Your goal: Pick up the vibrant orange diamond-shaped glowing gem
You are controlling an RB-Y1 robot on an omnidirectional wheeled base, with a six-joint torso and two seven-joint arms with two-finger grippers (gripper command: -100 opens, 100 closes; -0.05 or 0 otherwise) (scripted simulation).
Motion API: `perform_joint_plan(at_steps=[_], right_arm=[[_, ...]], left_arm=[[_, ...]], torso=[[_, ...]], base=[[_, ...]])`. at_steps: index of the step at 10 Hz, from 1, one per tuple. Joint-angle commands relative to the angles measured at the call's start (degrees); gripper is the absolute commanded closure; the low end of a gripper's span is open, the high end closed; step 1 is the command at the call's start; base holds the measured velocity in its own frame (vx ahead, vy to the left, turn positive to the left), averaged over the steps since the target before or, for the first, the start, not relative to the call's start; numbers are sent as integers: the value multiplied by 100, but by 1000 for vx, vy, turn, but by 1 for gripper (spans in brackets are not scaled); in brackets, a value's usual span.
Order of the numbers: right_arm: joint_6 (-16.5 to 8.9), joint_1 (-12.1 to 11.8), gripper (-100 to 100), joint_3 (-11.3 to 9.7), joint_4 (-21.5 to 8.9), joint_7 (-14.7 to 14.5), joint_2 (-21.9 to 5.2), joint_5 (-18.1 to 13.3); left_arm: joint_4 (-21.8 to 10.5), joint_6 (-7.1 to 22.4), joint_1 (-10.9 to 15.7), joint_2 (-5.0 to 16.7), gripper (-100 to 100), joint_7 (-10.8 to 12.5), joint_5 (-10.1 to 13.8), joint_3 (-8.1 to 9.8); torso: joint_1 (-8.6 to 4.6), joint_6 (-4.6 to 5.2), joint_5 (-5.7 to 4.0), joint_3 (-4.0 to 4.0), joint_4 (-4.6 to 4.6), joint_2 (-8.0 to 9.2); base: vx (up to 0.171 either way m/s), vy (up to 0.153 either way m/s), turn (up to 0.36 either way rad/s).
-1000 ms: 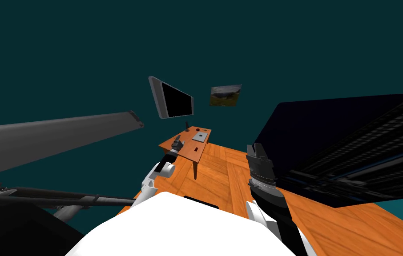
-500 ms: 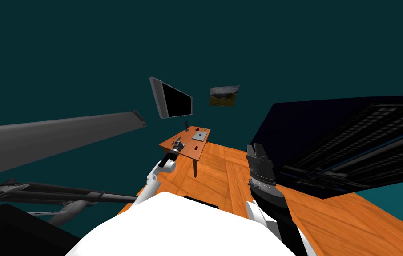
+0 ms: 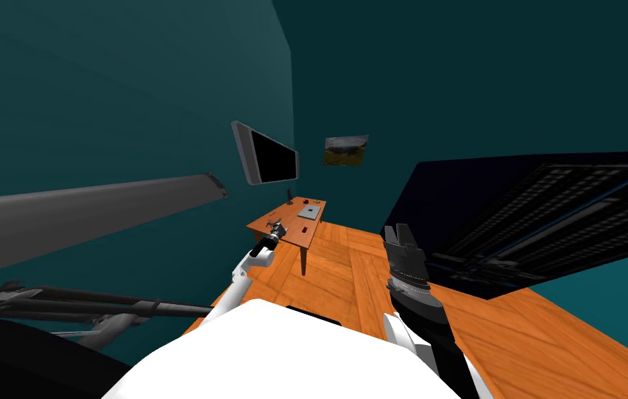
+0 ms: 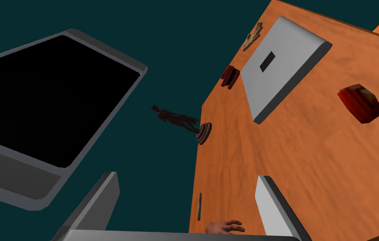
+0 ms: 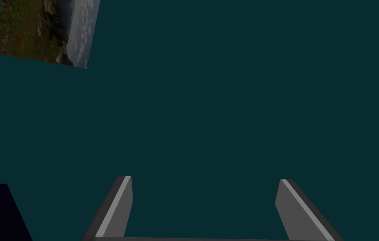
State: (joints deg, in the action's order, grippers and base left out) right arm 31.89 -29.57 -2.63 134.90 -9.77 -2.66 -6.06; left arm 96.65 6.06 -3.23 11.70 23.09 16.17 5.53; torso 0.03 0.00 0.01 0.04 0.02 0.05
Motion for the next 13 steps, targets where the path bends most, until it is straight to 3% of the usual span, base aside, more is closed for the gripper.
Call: perform_joint_plan(at_steps=[1,3,4,5,6,12,13], right_arm=[[0,0,0,0,0,0,0,0],[0,0,0,0,0,0,0,0],[0,0,0,0,0,0,0,0],[0,-1,0,0,0,0,0,0],[0,0,0,0,0,0,0,0],[0,-1,0,0,0,0,0,0],[0,-1,0,0,0,0,0,0]], left_arm=[[-286,258,150,5,-100,131,139,73],[-676,389,237,38,-100,209,249,117],[-697,389,237,38,-100,209,249,117],[-990,513,316,74,-100,276,361,160],[-990,513,316,74,-100,276,361,160],[-1876,846,521,198,-100,422,702,282],[-2139,945,581,244,-100,456,815,321]], torso=[[0,0,0,0,0,0],[-2,-2,0,-3,-1,-5],[-4,0,-1,-5,-2,-8],[-4,-2,-1,-5,-2,-9],[-5,-1,-1,-6,-2,-10],[-8,0,-2,-12,-4,-20],[-6,-2,-2,-12,-4,-20]], base=[[-13,-4,-107],[-2,-7,-57],[4,-7,-43],[10,-10,-85],[11,-6,-50],[27,-11,-79],[48,-20,-110]])
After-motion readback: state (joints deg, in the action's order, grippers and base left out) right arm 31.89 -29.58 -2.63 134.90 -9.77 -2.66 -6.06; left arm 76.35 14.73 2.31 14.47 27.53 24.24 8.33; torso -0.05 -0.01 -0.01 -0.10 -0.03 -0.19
